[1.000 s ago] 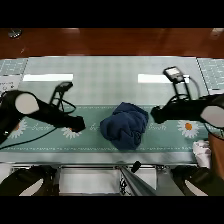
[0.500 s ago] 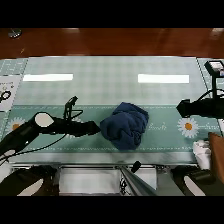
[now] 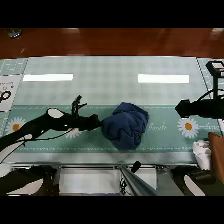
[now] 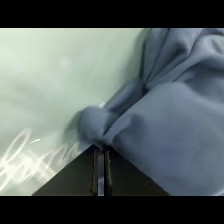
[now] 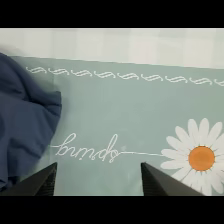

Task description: Fold the shirts.

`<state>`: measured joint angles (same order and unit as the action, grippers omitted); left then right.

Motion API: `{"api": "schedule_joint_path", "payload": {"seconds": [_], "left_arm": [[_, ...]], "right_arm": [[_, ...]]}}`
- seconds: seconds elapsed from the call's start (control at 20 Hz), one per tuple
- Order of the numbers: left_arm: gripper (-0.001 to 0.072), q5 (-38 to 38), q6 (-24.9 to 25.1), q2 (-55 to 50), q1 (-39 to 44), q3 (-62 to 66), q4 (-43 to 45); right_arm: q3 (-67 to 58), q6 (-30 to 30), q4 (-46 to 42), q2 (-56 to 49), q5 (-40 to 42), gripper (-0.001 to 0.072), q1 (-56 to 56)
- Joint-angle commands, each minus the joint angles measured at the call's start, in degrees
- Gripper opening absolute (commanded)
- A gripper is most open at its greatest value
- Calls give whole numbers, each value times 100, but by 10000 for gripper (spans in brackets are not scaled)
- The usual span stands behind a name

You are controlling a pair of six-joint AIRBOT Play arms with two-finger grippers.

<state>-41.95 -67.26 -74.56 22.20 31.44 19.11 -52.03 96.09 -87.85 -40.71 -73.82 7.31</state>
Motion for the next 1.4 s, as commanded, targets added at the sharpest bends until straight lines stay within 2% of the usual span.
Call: {"api": "schedule_joint_path", "payload": {"seconds": [0.0,0.15,0.2,0.3,0.4,0.45,0.5,0.55,0.7,0.85,0.95,1.0,1.05,1.1,1.25,1.35], "left_arm": [[35,37,234,-199,-4,332,-284],[38,-197,334,-197,-7,378,-284],[76,-321,518,-195,-9,378,-284],[207,-546,577,-195,-33,374,-264],[211,-874,774,-195,-83,374,-262],[294,-1071,898,-195,-116,374,-258],[512,-1202,894,-195,-131,374,-247],[649,-1307,896,-197,-136,374,-243],[650,-1360,896,-216,-68,374,-247],[647,-1287,894,-431,238,374,-372],[634,-1027,898,-647,627,374,-758],[476,-852,898,-761,828,374,-988],[185,-780,898,-859,966,374,-1182],[33,-778,911,-933,1043,374,-1346],[35,-942,931,-920,962,374,-1353],[35,-1316,1117,-861,750,374,-1351]], "right_arm": [[2,4,-94,4,7,603,-7],[2,4,-273,4,4,602,-7],[2,4,-271,4,4,602,-7],[2,4,-269,4,4,602,-7],[2,2,-269,4,4,602,-7],[2,2,-269,4,4,602,-7],[2,2,-267,4,7,602,-7],[2,2,-267,4,7,602,-7],[2,4,-267,4,9,602,-7],[2,4,-264,4,11,602,-7],[2,11,-262,4,9,601,-7],[2,15,-262,4,4,601,-7],[2,31,-262,4,0,601,-7],[2,31,-262,4,-13,600,-7],[151,4,-354,4,-39,573,-11],[621,-118,-13,4,-28,576,-11]]}}
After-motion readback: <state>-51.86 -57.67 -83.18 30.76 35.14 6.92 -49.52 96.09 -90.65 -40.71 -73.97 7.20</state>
